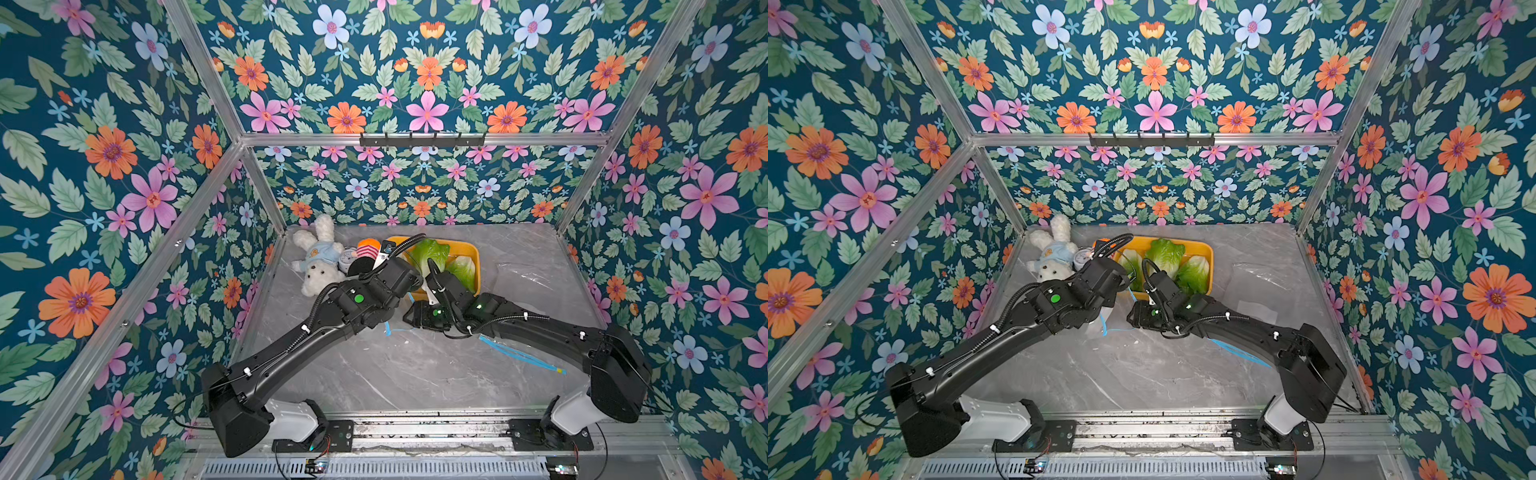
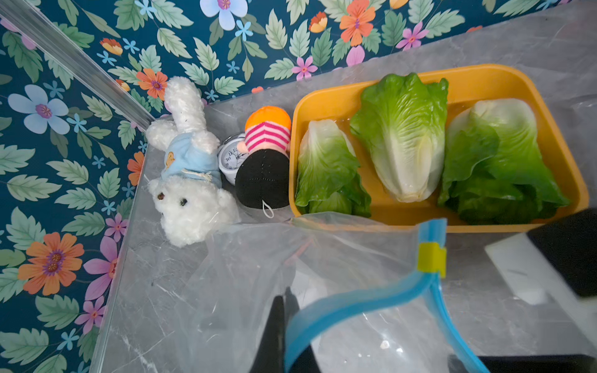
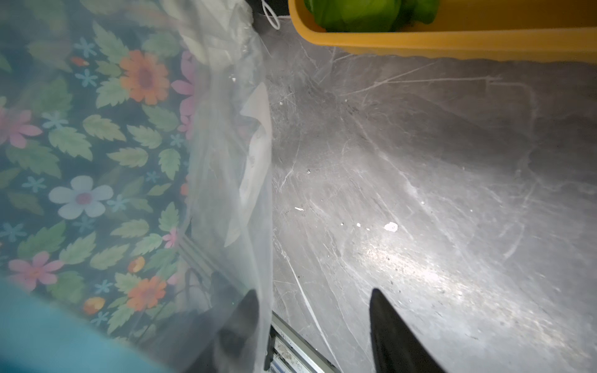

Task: Put the chinese cabbages into a zipper bag and zip it
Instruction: Open the zipper of the food storage bag at the center of the board.

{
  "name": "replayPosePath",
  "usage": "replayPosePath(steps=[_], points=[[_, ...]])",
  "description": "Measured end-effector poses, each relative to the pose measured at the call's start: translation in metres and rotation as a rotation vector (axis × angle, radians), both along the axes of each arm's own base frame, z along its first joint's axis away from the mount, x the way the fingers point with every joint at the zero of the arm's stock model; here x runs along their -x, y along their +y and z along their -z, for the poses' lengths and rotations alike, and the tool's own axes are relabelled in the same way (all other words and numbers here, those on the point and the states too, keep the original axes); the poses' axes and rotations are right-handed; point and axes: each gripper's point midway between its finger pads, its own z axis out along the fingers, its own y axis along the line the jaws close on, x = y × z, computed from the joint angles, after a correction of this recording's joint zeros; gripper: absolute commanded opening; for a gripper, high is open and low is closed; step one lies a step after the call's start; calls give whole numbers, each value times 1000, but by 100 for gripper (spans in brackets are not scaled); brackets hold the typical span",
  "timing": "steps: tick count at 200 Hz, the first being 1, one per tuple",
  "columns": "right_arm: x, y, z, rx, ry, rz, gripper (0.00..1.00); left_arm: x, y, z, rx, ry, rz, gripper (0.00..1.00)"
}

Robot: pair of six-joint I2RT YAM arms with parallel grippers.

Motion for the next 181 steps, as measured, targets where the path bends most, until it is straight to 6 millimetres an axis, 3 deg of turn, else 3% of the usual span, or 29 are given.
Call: replayPosePath(steps=[47, 74, 124, 181], points=[[-6, -12, 21, 98, -11, 32, 56, 1, 18, 0, 28, 0, -31, 0], [-6, -5, 19, 80, -17, 17, 58, -3, 33, 4, 67, 6, -59, 0], [-4, 12, -13, -23, -56, -27, 65, -8, 23, 24, 85, 45, -21, 0], [3, 2, -70, -130, -155, -25, 70, -16, 15, 35, 113, 64, -2, 0]])
